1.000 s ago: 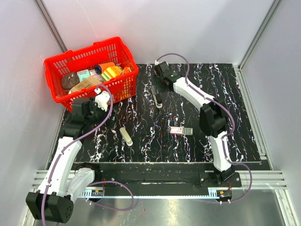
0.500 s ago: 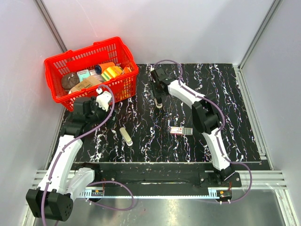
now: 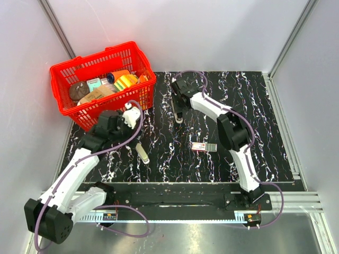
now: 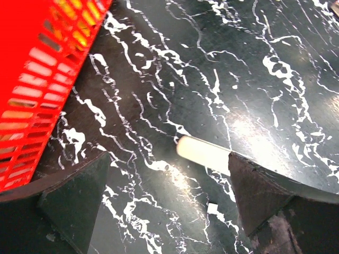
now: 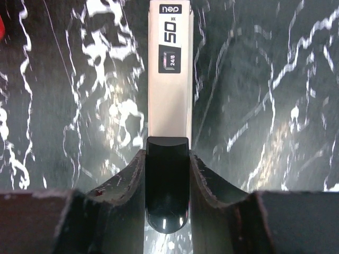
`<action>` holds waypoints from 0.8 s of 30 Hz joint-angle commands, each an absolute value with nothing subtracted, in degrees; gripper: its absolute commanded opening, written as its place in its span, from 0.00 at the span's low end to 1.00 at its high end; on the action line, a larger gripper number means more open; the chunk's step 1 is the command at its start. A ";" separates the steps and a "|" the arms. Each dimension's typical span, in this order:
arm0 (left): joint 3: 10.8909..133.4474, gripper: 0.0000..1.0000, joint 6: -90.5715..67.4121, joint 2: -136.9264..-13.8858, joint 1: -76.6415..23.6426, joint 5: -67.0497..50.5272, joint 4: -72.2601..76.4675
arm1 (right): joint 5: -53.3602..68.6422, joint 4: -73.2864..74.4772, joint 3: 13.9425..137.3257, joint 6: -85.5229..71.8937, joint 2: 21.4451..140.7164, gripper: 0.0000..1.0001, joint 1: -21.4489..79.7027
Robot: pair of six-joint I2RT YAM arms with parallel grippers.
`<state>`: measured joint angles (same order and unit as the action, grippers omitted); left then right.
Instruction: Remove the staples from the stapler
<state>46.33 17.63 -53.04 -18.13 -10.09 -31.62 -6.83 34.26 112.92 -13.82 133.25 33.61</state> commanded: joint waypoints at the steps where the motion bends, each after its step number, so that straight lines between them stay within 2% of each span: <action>1: 47.20 0.99 16.18 -56.07 -23.19 -6.94 -26.64 | -4.58 28.23 103.04 -21.16 118.33 0.00 33.75; 7: 43.32 0.99 14.85 -59.66 -31.02 -7.20 -14.86 | 1.93 17.59 83.52 -33.64 102.50 0.00 33.92; 12: 45.61 0.99 10.29 -65.12 -32.08 -15.88 -13.71 | 2.02 12.49 72.62 -40.33 92.92 0.00 35.94; 21: 47.98 0.99 6.94 -70.48 -32.69 -31.80 -12.56 | -4.39 4.76 62.41 -49.38 83.50 0.00 44.12; 24: 48.08 0.99 8.43 -72.24 -33.13 -32.26 -12.75 | -5.27 2.20 59.68 -52.11 81.48 0.00 45.44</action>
